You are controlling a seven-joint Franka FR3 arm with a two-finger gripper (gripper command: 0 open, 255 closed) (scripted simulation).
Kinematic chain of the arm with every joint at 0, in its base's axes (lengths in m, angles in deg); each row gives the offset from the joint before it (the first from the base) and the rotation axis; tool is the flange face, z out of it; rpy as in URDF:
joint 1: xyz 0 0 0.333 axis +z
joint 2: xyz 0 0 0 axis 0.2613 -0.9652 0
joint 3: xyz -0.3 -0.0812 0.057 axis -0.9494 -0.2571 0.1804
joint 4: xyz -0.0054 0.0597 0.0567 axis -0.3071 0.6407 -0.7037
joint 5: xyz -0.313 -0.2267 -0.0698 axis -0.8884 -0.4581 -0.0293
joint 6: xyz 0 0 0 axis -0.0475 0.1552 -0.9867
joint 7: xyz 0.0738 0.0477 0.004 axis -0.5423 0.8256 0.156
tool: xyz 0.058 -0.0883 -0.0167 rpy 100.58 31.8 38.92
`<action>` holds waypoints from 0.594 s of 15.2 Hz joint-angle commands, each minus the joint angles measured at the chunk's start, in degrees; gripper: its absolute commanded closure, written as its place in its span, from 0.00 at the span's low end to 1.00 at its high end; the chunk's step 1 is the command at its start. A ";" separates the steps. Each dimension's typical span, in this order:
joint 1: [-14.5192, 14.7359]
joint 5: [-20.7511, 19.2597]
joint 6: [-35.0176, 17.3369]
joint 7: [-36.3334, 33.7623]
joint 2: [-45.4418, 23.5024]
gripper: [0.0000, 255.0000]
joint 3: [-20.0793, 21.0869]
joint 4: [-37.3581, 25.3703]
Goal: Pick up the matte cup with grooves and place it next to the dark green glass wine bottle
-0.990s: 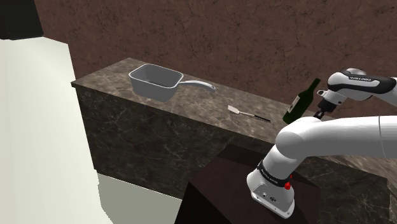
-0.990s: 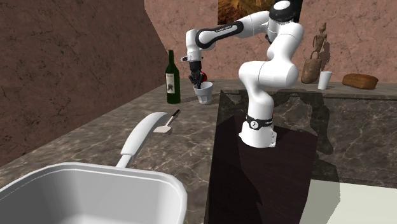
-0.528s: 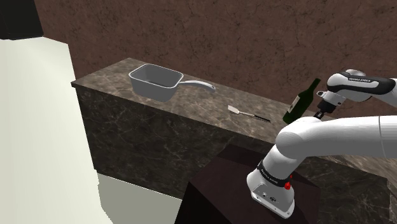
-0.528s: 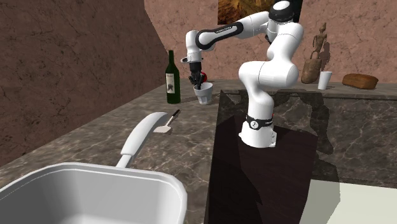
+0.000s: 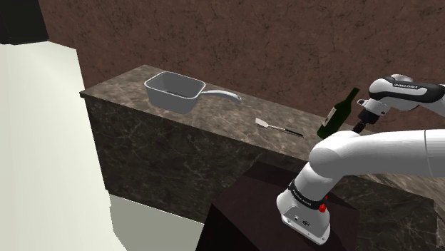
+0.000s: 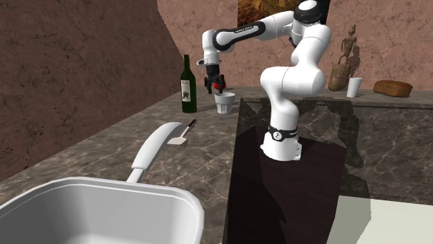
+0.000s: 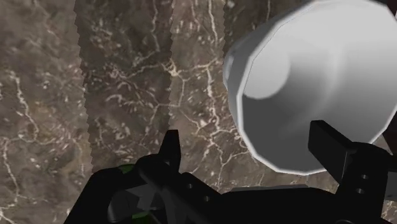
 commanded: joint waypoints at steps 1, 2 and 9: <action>-0.09 1.69 2.77 0.63 -0.32 0.00 2.13 -2.46; -0.05 2.40 3.98 0.91 -0.51 0.00 2.97 -3.64; -0.05 2.41 3.97 0.92 -0.52 0.00 2.97 -3.64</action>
